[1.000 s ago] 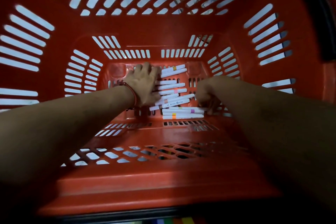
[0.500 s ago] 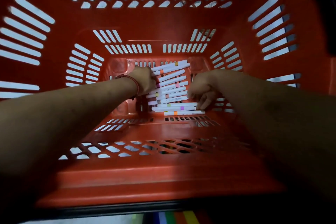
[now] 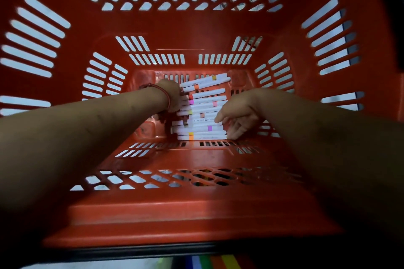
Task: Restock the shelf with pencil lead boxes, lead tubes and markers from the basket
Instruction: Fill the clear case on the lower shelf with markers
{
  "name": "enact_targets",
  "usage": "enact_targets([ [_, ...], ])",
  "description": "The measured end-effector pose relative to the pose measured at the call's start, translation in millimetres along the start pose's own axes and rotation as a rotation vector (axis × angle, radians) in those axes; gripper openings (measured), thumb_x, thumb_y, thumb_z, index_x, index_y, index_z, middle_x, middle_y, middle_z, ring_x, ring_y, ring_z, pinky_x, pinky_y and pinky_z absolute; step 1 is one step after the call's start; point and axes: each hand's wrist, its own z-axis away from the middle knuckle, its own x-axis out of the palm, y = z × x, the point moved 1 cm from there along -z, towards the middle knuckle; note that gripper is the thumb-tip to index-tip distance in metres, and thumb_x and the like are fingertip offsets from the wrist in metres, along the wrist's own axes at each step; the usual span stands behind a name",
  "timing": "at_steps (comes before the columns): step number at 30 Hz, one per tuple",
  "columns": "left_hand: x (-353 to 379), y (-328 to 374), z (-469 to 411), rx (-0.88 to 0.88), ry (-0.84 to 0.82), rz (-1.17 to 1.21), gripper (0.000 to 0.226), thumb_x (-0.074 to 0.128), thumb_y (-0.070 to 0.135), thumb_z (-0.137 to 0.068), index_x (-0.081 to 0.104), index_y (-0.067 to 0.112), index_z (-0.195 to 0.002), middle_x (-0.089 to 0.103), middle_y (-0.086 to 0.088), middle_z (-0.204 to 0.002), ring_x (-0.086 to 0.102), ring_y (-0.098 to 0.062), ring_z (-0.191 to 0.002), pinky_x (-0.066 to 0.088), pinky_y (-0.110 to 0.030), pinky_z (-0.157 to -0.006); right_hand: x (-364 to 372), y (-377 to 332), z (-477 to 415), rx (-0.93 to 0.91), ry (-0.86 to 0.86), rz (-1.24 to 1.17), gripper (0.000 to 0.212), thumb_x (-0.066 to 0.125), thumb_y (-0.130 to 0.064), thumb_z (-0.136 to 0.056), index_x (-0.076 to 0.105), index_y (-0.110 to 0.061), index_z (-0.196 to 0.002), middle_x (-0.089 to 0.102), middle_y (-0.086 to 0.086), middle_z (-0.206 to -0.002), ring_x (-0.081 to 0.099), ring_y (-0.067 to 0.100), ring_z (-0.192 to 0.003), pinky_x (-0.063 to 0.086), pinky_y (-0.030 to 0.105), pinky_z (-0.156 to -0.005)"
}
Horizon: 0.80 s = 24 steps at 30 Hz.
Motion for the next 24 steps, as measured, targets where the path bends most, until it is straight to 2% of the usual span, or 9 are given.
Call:
enact_targets([
  [2,-0.9,3.8,-1.3,-0.009,-0.009,-0.168,0.029,0.053,0.020,-0.098,0.062,0.007,-0.122,0.067,-0.010,-0.113,0.063,-0.024,-0.097,0.051,-0.032,-0.080,-1.2,2.2,0.3,0.014,0.033,0.082,0.040,0.048,-0.017,-0.105,0.045,0.005,-0.138,0.056,0.026,-0.111,0.060,0.031,-0.091,0.056,0.040,-0.082],
  [3,-2.2,4.7,-2.2,0.003,0.088,-0.186,0.035,0.056,0.024,-0.097,0.058,0.005,-0.126,0.063,-0.012,-0.117,0.061,-0.026,-0.103,0.050,-0.035,-0.083,-4.2,2.8,0.4,0.021,0.073,0.125,0.035,0.045,-0.015,-0.106,0.050,0.007,-0.132,0.059,0.025,-0.106,0.061,0.029,-0.086,0.056,0.041,-0.082],
  [6,-1.3,8.7,1.6,0.197,0.560,-0.045,0.071,0.052,0.061,-0.091,0.040,0.007,-0.135,0.047,-0.020,-0.132,0.049,-0.036,-0.119,0.046,-0.048,-0.092,-16.4,1.0,4.5,-0.008,0.270,0.245,0.031,0.043,-0.010,-0.105,0.059,0.012,-0.119,0.068,0.027,-0.110,0.071,0.032,-0.093,0.060,0.042,-0.087],
  [7,2.0,13.0,2.9,0.309,0.606,-0.097,0.090,0.044,0.077,-0.084,0.034,0.009,-0.142,0.040,-0.023,-0.143,0.043,-0.039,-0.128,0.041,-0.051,-0.101,-19.9,-0.7,7.8,-0.036,0.345,0.281,0.031,0.044,-0.011,-0.105,0.060,0.012,-0.118,0.069,0.027,-0.109,0.072,0.033,-0.094,0.061,0.041,-0.085],
  [9,18.7,18.7,2.0,0.423,0.475,-0.218,0.130,0.035,0.099,-0.064,0.005,0.014,-0.158,0.011,-0.023,-0.163,0.016,-0.043,-0.149,0.023,-0.059,-0.118,-24.9,-5.1,13.6,-0.107,0.477,0.346,0.030,0.047,-0.015,-0.105,0.061,0.010,-0.116,0.069,0.024,-0.109,0.071,0.033,-0.097,0.060,0.039,-0.085],
  [11,34.7,19.0,-4.0,0.417,0.361,-0.333,0.145,0.042,0.102,-0.055,-0.022,0.019,-0.156,-0.015,-0.021,-0.165,-0.006,-0.045,-0.152,0.008,-0.064,-0.120,-27.2,-6.7,17.4,-0.138,0.559,0.355,0.027,0.050,-0.019,-0.104,0.061,0.005,-0.107,0.067,0.021,-0.111,0.068,0.032,-0.097,0.056,0.036,-0.080],
  [16,51.2,24.2,-14.6,0.364,0.413,-0.374,0.146,0.057,0.091,-0.058,-0.035,0.023,-0.150,-0.024,-0.024,-0.161,-0.011,-0.052,-0.149,0.004,-0.069,-0.118,-28.4,-7.3,19.0,-0.155,0.630,0.365,0.020,0.055,-0.020,-0.101,0.061,0.000,-0.103,0.067,0.019,-0.109,0.067,0.031,-0.096,0.054,0.035,-0.073],
  [20,65.5,35.6,-17.1,0.361,0.492,-0.431,0.134,0.047,0.088,-0.072,-0.037,0.017,-0.149,-0.026,-0.031,-0.158,-0.012,-0.058,-0.146,0.008,-0.068,-0.117,-30.0,-9.7,18.4,-0.180,0.661,0.435,0.026,0.051,-0.017,-0.102,0.061,0.001,-0.118,0.065,0.019,-0.119,0.065,0.032,-0.108,0.053,0.037,-0.089],
  [24,64.0,39.1,-21.5,0.376,0.530,-0.445,0.124,0.049,0.077,-0.079,-0.025,0.012,-0.154,-0.011,-0.034,-0.160,0.003,-0.058,-0.146,0.019,-0.065,-0.116,-30.8,-13.3,11.3,-0.211,0.703,0.571,0.033,0.052,-0.016,-0.101,0.057,-0.002,-0.130,0.059,0.019,-0.134,0.058,0.033,-0.121,0.048,0.038,-0.097],
])
